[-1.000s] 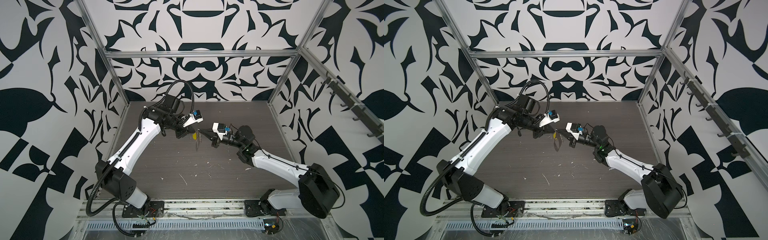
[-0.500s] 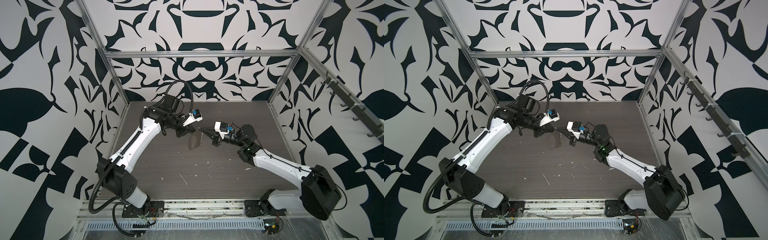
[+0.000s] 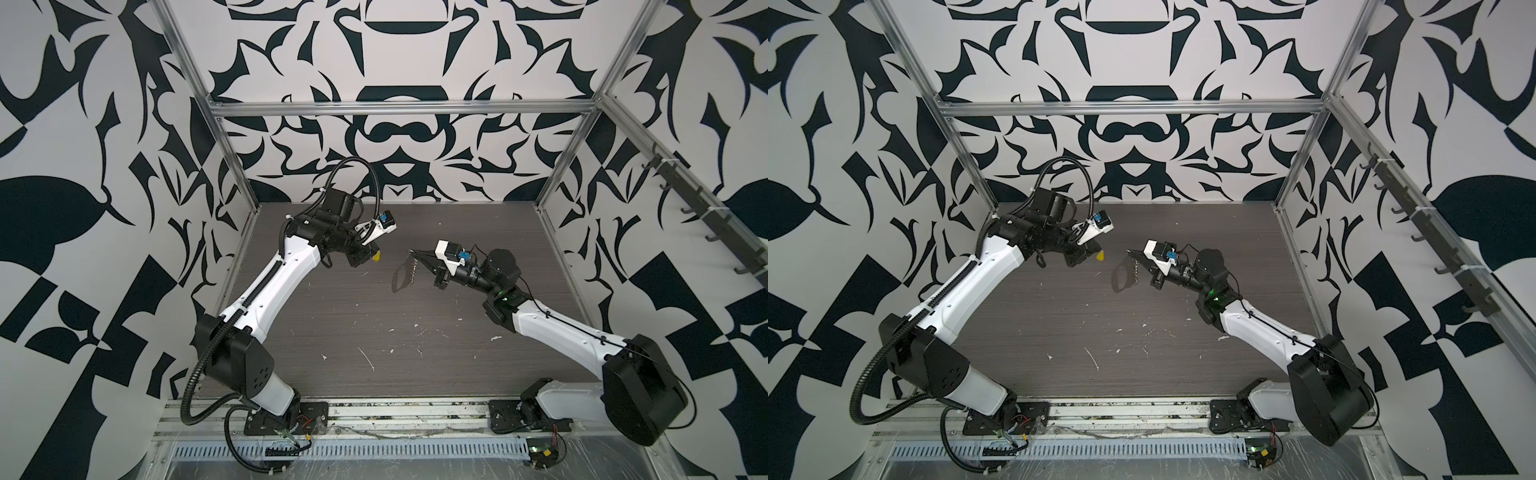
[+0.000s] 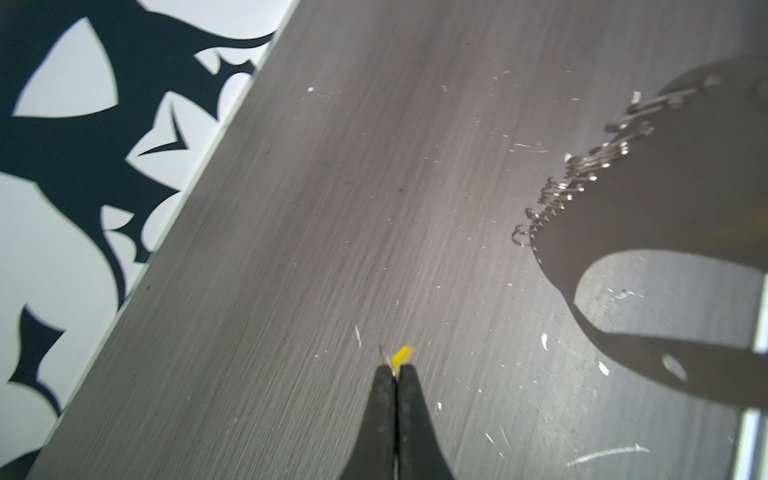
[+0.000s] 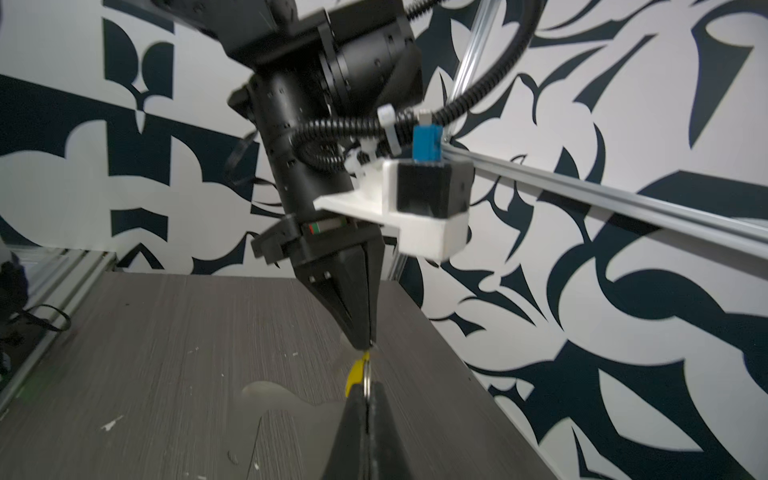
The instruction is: Remove the keys from the keyring
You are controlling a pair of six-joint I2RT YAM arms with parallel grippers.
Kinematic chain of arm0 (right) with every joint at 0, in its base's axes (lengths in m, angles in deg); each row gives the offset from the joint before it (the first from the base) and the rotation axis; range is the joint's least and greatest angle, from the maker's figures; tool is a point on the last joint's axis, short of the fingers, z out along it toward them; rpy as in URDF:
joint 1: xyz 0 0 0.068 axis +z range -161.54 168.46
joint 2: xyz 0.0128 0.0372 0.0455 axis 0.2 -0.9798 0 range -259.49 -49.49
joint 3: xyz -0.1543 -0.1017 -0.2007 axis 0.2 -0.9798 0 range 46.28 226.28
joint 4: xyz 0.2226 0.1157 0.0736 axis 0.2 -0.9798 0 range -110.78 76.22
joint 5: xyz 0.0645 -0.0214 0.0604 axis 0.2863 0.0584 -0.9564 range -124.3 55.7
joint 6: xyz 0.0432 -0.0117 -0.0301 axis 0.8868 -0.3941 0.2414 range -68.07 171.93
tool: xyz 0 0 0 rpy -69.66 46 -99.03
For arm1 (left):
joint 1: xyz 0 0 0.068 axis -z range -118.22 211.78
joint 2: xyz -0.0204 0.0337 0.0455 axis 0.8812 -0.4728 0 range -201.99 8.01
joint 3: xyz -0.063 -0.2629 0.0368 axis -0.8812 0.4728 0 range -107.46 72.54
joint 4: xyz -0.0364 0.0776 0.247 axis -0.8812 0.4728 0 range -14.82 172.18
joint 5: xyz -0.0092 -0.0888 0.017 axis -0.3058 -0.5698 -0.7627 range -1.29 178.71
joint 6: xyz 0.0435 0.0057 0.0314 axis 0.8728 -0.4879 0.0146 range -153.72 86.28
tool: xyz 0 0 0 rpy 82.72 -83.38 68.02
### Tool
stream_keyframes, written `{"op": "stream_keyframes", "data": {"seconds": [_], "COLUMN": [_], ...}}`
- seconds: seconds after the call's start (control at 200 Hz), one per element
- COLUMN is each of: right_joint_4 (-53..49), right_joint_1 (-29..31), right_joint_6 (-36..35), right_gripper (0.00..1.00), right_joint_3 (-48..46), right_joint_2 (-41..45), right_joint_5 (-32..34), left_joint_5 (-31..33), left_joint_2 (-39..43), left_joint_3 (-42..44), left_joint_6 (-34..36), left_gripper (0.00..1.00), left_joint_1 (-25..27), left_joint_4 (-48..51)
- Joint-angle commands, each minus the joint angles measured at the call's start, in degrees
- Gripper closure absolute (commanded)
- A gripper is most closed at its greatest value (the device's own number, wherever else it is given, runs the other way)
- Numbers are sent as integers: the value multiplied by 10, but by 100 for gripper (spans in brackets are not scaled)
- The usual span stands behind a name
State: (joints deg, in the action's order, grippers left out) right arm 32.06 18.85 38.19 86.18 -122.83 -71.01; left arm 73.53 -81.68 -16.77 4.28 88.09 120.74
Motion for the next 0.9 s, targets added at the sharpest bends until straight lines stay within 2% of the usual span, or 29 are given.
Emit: {"op": "stream_keyframes", "data": {"seconds": [0.0,0.285,0.46,0.68,0.705,0.765,0.895], "right_joint_4": [-29,-175,-233,-368,-386,-426,-505], "right_joint_1": [-5,-6,-6,-6,-5,-6,-6], "right_joint_6": [-35,-51,-40,14,23,42,82], "right_gripper": [100,100,100,100,100,100,100], "right_joint_3": [-6,-33,-63,-62,-62,-62,-56], "right_joint_2": [41,128,192,270,277,291,309], "right_joint_5": [62,233,339,472,503,525,557], "left_joint_5": [42,132,139,231,238,257,339], "left_joint_2": [8,35,42,70,74,84,103], "left_joint_3": [25,102,142,208,217,238,283], "left_joint_6": [-49,-153,-208,-298,-308,-329,-398], "left_gripper": [100,100,100,100,100,100,100], "left_joint_1": [-2,-1,1,18,21,28,45], "left_joint_4": [-38,-121,-126,-152,-154,-159,-185]}}
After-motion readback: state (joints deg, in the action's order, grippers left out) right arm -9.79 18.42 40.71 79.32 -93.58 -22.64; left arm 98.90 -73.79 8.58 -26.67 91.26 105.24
